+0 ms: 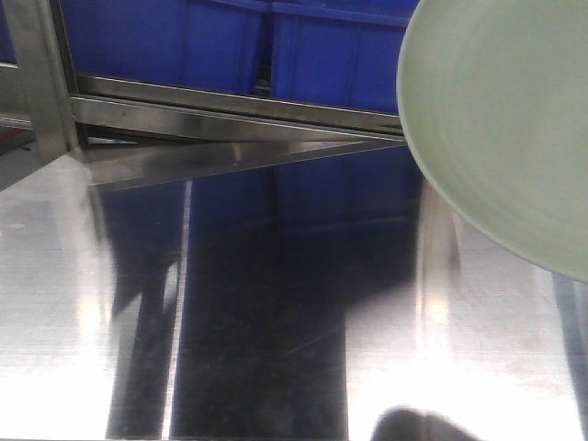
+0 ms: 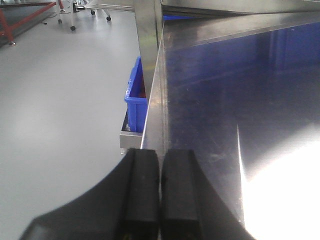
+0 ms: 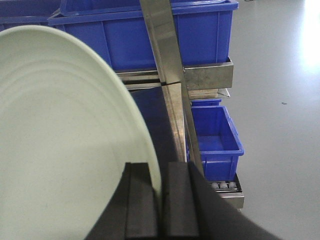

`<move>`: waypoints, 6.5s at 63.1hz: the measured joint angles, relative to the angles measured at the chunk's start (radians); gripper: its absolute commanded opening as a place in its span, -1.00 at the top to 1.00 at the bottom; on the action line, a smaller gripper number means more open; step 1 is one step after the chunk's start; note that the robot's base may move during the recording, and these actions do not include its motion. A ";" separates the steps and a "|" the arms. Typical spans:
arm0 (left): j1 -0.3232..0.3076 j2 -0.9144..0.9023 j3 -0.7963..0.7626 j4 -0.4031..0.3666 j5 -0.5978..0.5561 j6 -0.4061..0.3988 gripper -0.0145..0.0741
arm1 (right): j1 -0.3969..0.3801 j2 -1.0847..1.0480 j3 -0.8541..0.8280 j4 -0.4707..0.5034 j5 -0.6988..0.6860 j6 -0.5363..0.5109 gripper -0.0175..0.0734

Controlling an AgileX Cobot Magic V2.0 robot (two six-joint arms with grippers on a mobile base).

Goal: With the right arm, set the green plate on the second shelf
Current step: 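Hold the plate raised in the right gripper, then drive the base away from the table carrying the plate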

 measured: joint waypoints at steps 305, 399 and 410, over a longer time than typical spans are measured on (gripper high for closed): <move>0.000 0.000 0.000 0.000 0.000 0.000 0.39 | 0.000 0.000 0.000 0.000 0.000 0.000 0.51; 0.000 0.000 0.000 0.000 0.000 0.000 0.39 | 0.000 0.000 0.000 0.000 0.000 0.000 0.51; 0.000 0.000 0.000 0.000 0.000 0.000 0.39 | 0.000 0.000 0.000 0.000 0.000 0.000 0.51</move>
